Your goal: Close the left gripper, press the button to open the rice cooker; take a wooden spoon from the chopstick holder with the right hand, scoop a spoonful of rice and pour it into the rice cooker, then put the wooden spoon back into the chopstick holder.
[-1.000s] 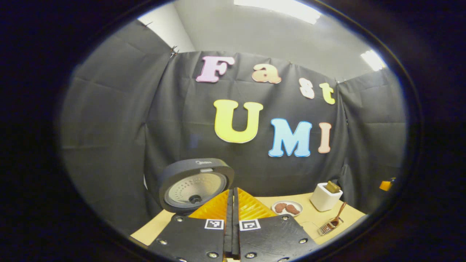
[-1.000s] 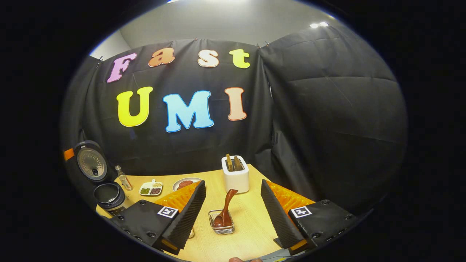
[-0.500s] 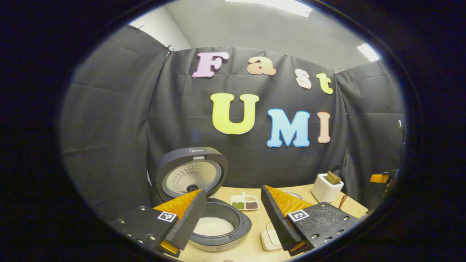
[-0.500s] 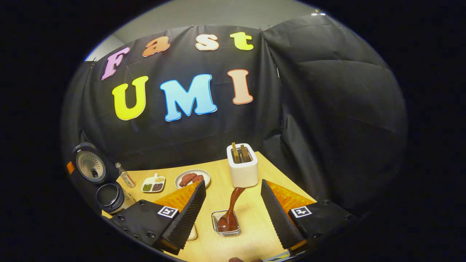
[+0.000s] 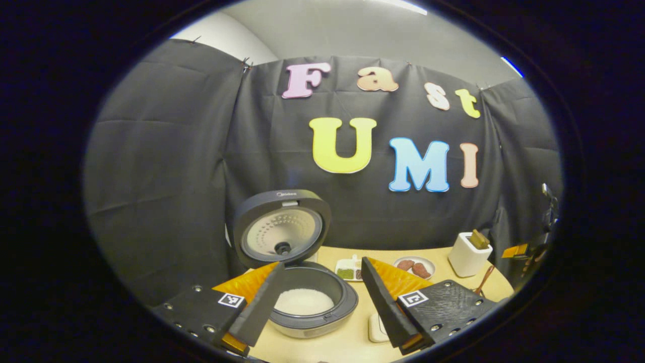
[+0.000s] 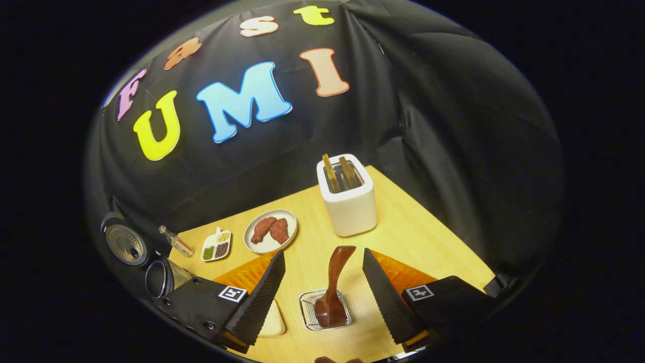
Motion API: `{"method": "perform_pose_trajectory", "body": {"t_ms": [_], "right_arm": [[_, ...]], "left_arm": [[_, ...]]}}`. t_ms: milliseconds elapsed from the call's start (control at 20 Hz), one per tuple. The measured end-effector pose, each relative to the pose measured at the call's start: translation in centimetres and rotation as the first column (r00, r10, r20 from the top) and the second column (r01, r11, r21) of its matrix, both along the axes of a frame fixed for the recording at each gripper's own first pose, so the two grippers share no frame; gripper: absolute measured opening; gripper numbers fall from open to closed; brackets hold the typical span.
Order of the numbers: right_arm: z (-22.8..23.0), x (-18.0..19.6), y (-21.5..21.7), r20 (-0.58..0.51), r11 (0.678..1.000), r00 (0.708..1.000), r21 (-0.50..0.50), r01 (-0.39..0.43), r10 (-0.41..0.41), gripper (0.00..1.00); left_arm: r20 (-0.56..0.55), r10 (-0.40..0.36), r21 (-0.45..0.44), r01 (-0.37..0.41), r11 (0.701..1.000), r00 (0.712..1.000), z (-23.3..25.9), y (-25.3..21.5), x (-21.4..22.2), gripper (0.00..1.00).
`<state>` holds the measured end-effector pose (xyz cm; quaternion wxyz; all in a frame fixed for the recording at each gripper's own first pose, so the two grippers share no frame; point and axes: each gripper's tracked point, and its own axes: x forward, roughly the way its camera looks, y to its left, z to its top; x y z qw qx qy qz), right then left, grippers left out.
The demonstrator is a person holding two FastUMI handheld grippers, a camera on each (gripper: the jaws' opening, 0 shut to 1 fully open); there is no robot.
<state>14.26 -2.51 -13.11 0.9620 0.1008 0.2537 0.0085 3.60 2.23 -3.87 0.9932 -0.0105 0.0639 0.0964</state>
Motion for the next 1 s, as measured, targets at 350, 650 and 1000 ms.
{"method": "perform_pose_trajectory", "body": {"t_ms": [350, 650, 1000], "right_arm": [[-5.3, 4.1, -0.2, -0.137, 0.992, 0.990, 0.127, -0.003, 0.020, 0.98], [-9.1, 7.2, -0.3, -0.230, 0.983, 0.971, 0.181, -0.021, 0.064, 0.98], [-10.9, 8.9, 1.3, -0.270, 0.951, 0.952, 0.302, -0.058, 0.144, 0.61]], "left_arm": [[-0.074, 0.091, -0.020, -0.093, 0.996, 0.993, -2.1, -1.0, -0.8, 0.95], [-0.109, 0.140, -0.004, -0.141, 0.990, 0.984, -2.7, -2.5, -1.2, 0.95], [-0.156, 0.145, -0.004, -0.148, 0.989, 0.977, -4.6, -6.6, -1.6, 0.95]]}}
